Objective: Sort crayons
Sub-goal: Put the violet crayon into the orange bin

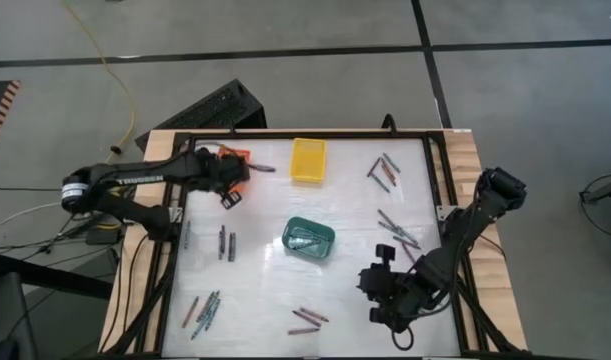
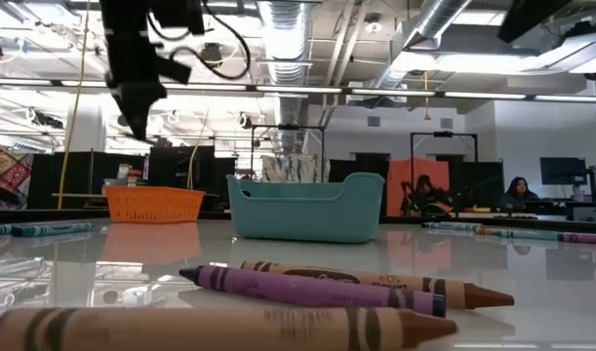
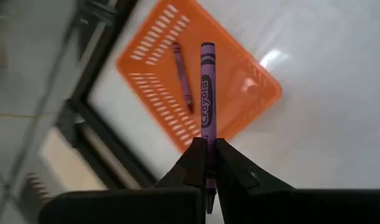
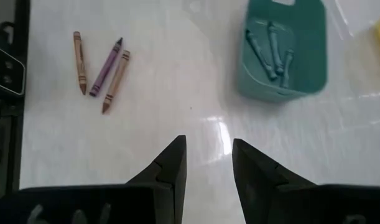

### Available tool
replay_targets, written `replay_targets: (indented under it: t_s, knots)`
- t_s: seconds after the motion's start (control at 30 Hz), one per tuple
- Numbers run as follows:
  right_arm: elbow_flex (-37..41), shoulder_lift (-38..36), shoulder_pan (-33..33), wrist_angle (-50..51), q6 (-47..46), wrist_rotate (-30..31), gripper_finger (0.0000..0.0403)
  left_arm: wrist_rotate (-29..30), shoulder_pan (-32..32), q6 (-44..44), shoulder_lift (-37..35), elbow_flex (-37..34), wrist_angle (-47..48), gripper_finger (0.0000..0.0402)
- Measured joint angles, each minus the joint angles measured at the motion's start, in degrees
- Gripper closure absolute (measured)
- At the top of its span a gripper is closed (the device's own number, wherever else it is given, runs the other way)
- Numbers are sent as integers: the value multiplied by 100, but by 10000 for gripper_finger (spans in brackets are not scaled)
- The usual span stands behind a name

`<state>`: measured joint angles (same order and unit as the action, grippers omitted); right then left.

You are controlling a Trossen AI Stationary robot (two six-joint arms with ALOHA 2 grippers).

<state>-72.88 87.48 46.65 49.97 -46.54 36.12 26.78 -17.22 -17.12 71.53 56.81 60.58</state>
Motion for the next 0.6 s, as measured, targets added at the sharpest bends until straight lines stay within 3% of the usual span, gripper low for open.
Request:
replay_targets:
  t_s: [0.1, 0.37, 0.6]
  knots:
    - [0, 0, 127, 141, -258, 99, 280, -563, -633, 322, 4, -181, -650, 398]
    - [0, -2, 403, 423, -802, 393, 280, -1626, -2034, 743, 331, -194, -1017, 398]
    - [0, -4, 420, 1377, -1833, 630, 280, -1897, -2402, 892, 874, -194, -1089, 387]
